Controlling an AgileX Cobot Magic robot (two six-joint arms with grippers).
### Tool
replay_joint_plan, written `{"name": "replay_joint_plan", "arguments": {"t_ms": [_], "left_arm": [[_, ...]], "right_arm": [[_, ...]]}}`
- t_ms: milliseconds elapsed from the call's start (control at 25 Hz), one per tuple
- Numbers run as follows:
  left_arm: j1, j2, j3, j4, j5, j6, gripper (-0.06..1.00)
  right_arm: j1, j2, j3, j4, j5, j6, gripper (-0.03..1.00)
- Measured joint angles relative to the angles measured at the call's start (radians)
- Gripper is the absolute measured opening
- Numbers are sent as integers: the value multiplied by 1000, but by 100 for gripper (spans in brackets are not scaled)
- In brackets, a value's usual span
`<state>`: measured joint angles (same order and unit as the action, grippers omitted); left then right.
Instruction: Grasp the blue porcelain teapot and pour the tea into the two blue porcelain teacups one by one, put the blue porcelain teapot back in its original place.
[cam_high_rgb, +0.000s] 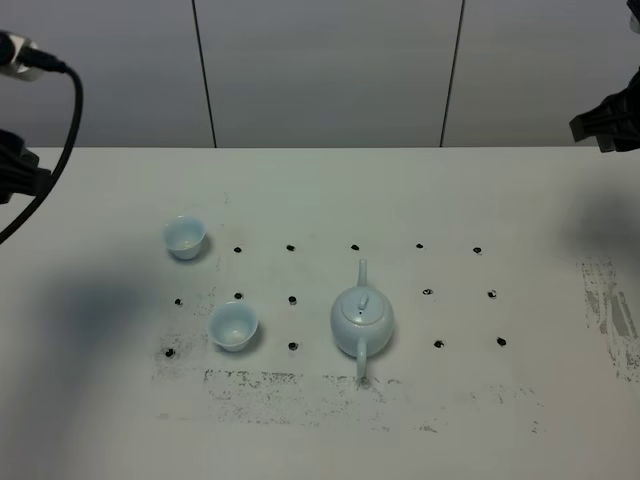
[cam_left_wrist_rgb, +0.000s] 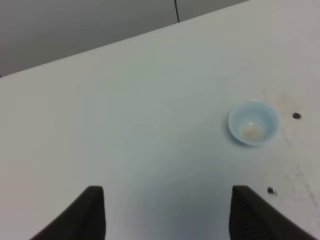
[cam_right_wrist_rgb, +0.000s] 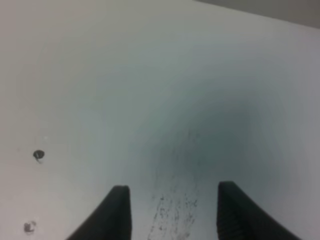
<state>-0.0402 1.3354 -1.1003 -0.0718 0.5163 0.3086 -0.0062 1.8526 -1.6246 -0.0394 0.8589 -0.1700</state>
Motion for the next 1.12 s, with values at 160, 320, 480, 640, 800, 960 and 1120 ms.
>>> {"name": "replay_joint_plan", "arguments": {"t_ms": [160, 320, 480, 640, 800, 960, 1120], "left_arm": [[0, -147, 69, 0, 92, -7, 51], [0, -249, 79, 0, 311, -13, 51], [0, -360, 112, 0, 438, -53, 51], [0, -516, 193, 0, 475, -103, 51], [0, -686, 301, 0, 505, -140, 51], [0, -840, 419, 0, 552, -172, 51], [0, -980, 531, 0, 550, -215, 51]], "right_arm": [[0, -58, 126, 2, -75, 10, 38], [0, -68, 177, 3, -98, 10, 38], [0, -69, 183, 3, -109, 10, 38], [0, -70, 183, 3, -120, 10, 38], [0, -70, 183, 4, -155, 10, 38], [0, -70, 184, 6, -186, 10, 38], [0, -70, 184, 6, -205, 10, 38]]}}
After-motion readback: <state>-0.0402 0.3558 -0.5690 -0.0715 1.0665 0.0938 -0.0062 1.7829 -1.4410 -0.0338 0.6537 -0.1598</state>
